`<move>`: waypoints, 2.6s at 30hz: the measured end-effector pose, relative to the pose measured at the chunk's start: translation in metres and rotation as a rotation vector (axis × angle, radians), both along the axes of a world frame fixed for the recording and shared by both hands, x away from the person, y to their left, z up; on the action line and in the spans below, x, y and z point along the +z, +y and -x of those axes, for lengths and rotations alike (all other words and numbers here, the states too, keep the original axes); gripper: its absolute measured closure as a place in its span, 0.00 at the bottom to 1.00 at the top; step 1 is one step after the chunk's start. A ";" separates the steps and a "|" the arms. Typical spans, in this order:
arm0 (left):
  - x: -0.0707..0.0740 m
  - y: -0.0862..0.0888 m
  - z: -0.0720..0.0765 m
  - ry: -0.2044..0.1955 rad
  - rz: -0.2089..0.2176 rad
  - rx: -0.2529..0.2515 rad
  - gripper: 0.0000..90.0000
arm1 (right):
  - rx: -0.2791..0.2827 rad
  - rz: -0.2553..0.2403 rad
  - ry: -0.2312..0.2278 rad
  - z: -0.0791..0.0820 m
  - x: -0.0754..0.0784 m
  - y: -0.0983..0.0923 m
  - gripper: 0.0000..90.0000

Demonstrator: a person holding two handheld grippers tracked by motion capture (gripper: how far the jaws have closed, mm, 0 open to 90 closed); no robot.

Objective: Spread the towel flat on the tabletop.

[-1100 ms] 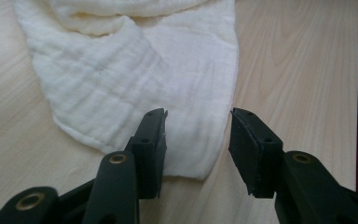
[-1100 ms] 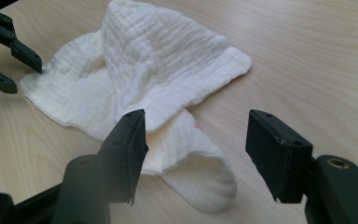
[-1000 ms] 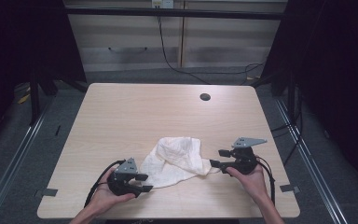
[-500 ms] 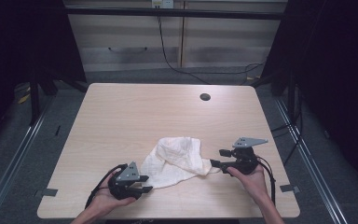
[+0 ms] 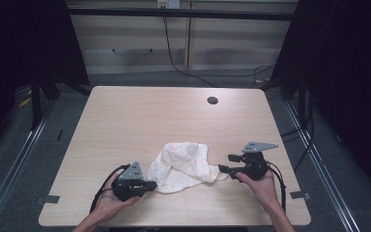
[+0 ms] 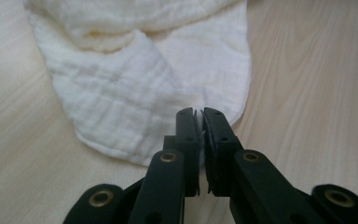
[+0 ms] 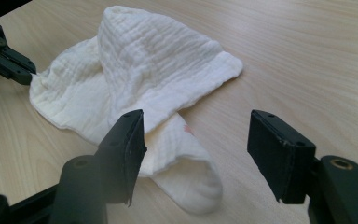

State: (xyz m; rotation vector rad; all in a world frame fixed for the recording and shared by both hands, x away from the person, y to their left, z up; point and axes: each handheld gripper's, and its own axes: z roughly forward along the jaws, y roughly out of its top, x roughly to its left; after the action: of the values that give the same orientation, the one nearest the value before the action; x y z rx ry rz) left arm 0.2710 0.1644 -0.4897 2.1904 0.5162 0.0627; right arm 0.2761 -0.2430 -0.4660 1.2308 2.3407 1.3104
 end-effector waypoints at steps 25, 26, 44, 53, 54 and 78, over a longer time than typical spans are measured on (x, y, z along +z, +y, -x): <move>0.115 -0.012 -0.030 -0.144 0.257 0.087 0.97 | -0.035 -0.109 -0.052 -0.001 0.017 -0.018 0.39; 0.122 -0.012 -0.032 -0.151 0.259 0.089 0.97 | -0.034 -0.109 -0.052 -0.001 0.017 -0.018 0.39; 0.234 -0.016 -0.040 -0.285 0.362 0.127 0.97 | -0.014 -0.111 -0.049 -0.002 0.016 -0.012 0.38; 0.167 -0.036 -0.070 -0.137 0.310 0.133 0.97 | 0.026 -0.088 -0.030 -0.002 0.013 -0.001 0.40; 0.161 -0.038 -0.072 -0.125 0.303 0.138 0.97 | 0.032 -0.086 -0.032 -0.002 0.012 0.001 0.40; 0.013 0.010 -0.109 0.091 0.173 0.299 0.97 | 0.313 -0.077 -0.003 -0.010 0.002 0.129 0.70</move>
State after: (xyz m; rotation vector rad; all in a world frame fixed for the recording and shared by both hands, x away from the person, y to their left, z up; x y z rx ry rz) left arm 0.3804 0.1739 -0.4768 1.9400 0.8661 0.0756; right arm 0.2860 -0.1136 -0.4640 0.9048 2.5810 1.5036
